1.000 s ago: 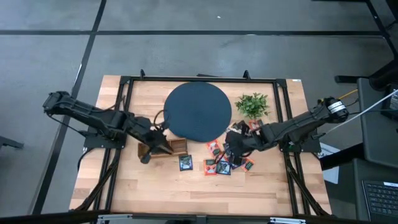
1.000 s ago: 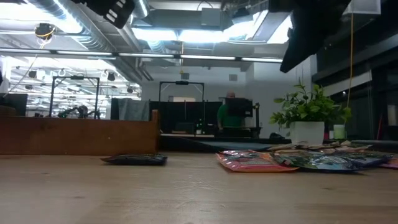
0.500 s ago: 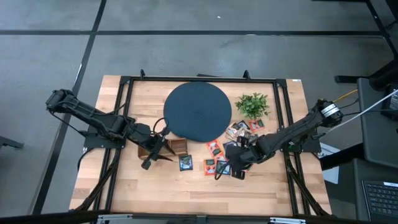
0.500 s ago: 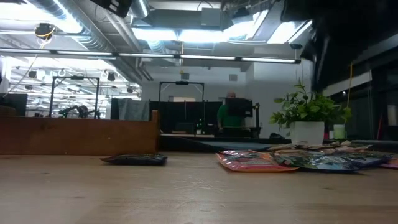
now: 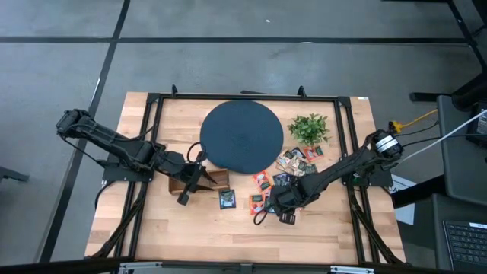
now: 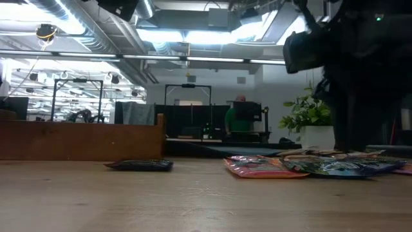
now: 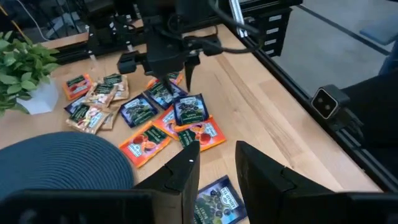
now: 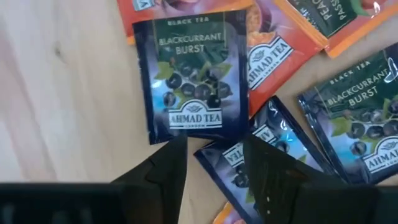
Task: Pick & Place Tea
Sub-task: Put the blue tea bag into the middle section of the wooden organizer
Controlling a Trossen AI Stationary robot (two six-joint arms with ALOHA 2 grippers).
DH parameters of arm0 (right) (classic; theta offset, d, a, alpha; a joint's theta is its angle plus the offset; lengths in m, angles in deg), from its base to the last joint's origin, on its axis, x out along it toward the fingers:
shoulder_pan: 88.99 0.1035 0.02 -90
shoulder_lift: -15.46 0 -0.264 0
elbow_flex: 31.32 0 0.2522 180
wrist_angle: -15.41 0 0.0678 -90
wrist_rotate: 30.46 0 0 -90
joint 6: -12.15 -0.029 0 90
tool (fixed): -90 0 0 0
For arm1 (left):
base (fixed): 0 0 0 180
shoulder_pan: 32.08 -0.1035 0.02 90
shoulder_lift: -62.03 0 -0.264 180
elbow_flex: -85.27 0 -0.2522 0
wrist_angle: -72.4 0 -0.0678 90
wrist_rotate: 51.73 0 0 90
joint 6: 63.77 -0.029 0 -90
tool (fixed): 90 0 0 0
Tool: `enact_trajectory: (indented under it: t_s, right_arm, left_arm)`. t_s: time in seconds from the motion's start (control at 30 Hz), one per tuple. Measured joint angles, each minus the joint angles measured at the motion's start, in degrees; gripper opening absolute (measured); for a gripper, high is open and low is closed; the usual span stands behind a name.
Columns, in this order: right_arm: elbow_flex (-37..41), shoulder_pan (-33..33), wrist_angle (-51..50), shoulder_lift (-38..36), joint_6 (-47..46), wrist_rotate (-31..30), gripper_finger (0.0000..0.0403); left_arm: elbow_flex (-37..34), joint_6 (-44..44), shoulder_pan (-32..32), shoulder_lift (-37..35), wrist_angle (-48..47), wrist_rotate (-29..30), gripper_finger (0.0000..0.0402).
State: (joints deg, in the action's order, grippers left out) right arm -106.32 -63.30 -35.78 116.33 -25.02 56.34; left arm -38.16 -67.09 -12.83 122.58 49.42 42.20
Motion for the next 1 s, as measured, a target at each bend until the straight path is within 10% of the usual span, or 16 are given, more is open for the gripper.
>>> enact_trajectory:
  t_s: [0.6, 1.0]
  right_arm:
    - [-0.2, 0.8, 3.6, 4.4, -0.9, -0.9, 0.0149]
    - [-0.1, 0.9, 3.3, 4.3, -1.7, -2.5, 0.0011]
  left_arm:
    - [0.0, 4.0, 0.2, 0.0, 0.0, -0.1, 0.01]
    - [0.0, 7.1, 0.2, 0.0, 0.0, -0.1, 0.0095]
